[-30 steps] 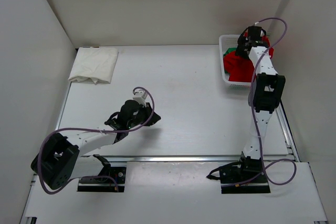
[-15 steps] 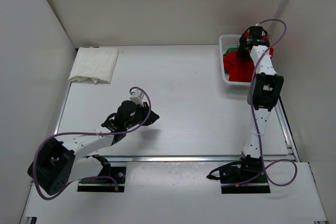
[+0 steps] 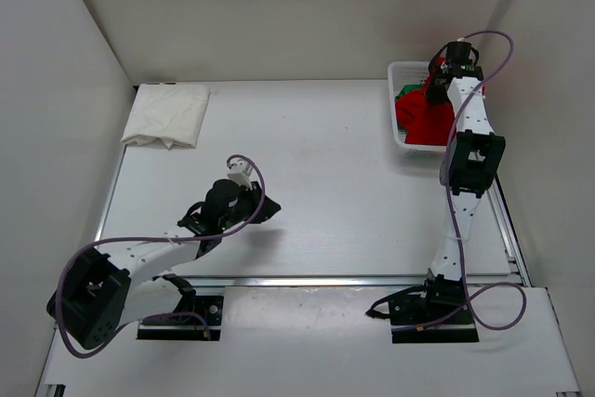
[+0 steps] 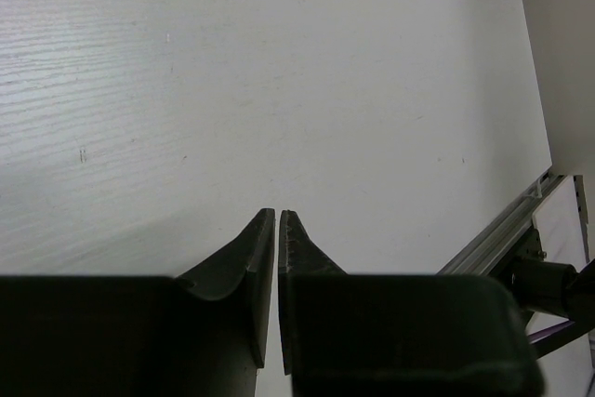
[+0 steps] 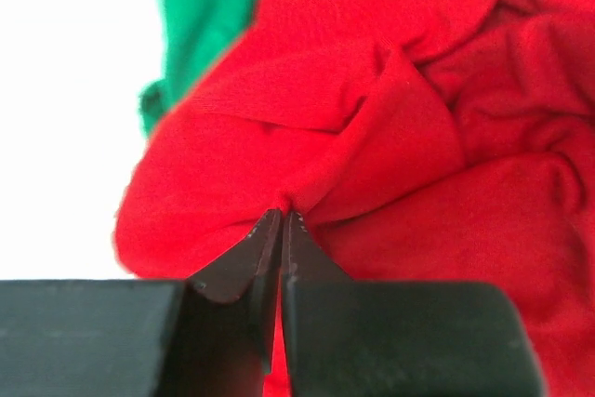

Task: Fold and stack the t-shirts
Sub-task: Grab crumpled tshirt from bin with the right arm, then move the tshirt to the center of the board, then flatten out the tshirt

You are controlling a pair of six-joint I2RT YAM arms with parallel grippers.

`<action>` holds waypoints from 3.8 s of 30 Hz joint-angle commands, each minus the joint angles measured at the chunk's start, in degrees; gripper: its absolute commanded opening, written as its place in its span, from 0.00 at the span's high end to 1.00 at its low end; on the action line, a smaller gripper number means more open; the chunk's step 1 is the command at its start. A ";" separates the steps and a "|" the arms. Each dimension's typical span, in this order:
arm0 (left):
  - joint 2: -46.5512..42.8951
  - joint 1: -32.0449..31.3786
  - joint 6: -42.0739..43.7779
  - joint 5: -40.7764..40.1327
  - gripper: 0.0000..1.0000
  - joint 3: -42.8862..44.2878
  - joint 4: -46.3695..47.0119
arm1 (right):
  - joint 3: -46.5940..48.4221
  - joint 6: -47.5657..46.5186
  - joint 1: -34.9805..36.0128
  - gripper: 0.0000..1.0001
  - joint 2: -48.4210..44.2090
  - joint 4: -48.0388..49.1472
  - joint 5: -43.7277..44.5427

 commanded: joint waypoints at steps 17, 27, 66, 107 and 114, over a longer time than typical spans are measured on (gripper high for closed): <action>-1.11 12.92 -2.61 7.28 0.80 3.34 0.06 | -6.86 10.38 19.29 1.00 -50.21 30.58 -30.55; -7.61 33.47 -6.21 14.82 0.77 0.01 -1.35 | -37.36 23.30 12.61 1.00 -56.28 50.35 -49.43; 24.89 -16.85 16.37 -8.97 0.18 25.13 -19.27 | -108.97 17.87 33.88 0.60 -73.07 40.72 -7.79; -1.82 42.02 0.82 14.40 0.86 6.60 -16.90 | -98.21 19.08 21.05 0.54 -62.06 47.82 -11.56; -4.19 48.36 -1.82 17.47 0.73 -1.49 -14.53 | -114.42 19.88 27.47 0.68 -74.64 45.99 -14.54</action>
